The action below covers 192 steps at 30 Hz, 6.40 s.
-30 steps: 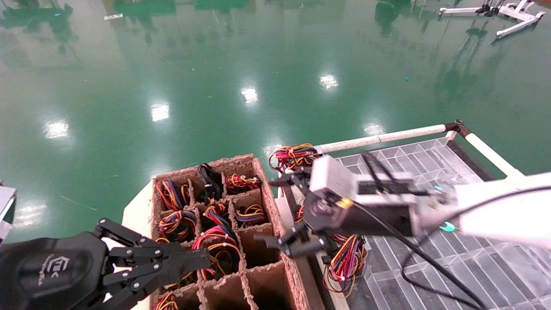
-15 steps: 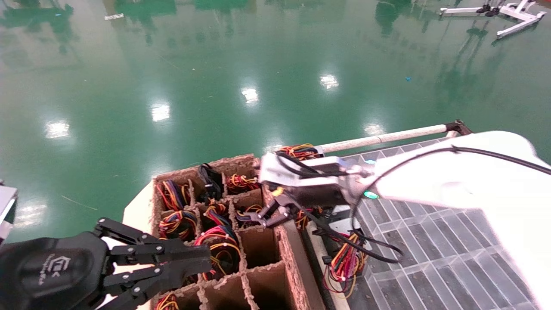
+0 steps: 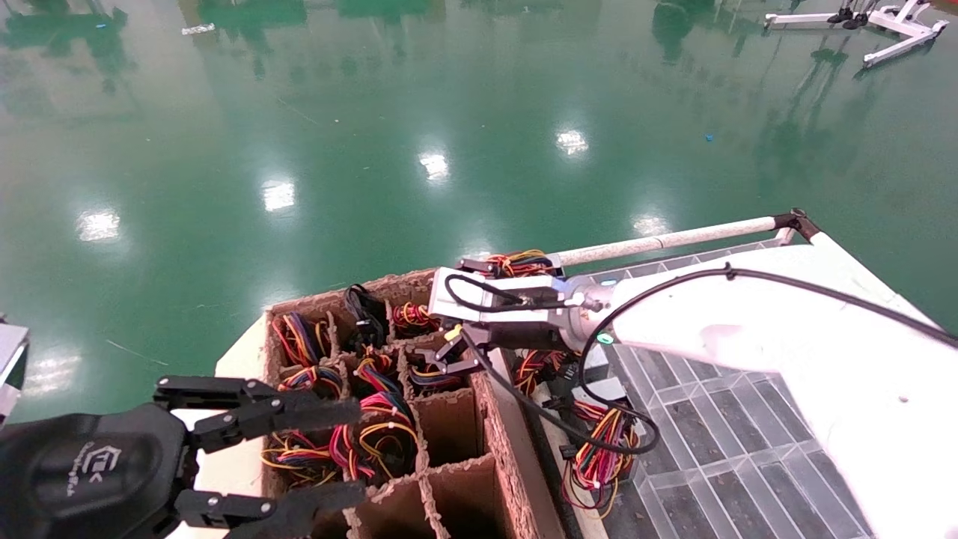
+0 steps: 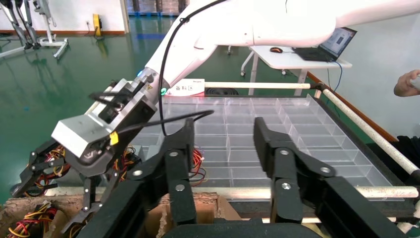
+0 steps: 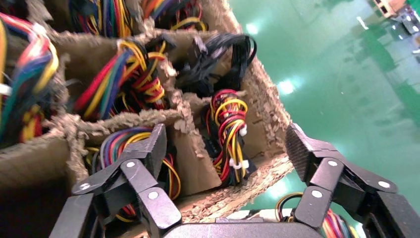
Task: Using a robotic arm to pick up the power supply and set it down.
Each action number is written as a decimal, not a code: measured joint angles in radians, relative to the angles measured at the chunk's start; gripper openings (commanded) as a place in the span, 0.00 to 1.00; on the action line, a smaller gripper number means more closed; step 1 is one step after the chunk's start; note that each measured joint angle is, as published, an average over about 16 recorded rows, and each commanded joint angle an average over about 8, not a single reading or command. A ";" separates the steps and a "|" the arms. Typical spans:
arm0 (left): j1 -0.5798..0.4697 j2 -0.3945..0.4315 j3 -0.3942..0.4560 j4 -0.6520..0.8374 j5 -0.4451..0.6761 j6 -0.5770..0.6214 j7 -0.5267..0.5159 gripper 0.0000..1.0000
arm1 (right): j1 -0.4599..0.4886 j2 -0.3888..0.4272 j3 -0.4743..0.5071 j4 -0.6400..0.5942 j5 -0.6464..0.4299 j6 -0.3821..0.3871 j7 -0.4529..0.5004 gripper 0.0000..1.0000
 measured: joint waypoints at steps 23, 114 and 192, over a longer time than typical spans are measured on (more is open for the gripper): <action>0.000 0.000 0.000 0.000 0.000 0.000 0.000 1.00 | -0.031 0.000 -0.310 0.133 0.180 0.294 0.126 0.00; 0.000 0.000 0.001 0.000 0.000 0.000 0.000 1.00 | 0.368 0.899 -0.533 0.347 0.716 -0.656 0.515 0.00; 0.000 0.000 0.001 0.000 -0.001 -0.001 0.000 1.00 | 0.342 0.792 -0.923 0.185 0.894 -0.649 0.377 1.00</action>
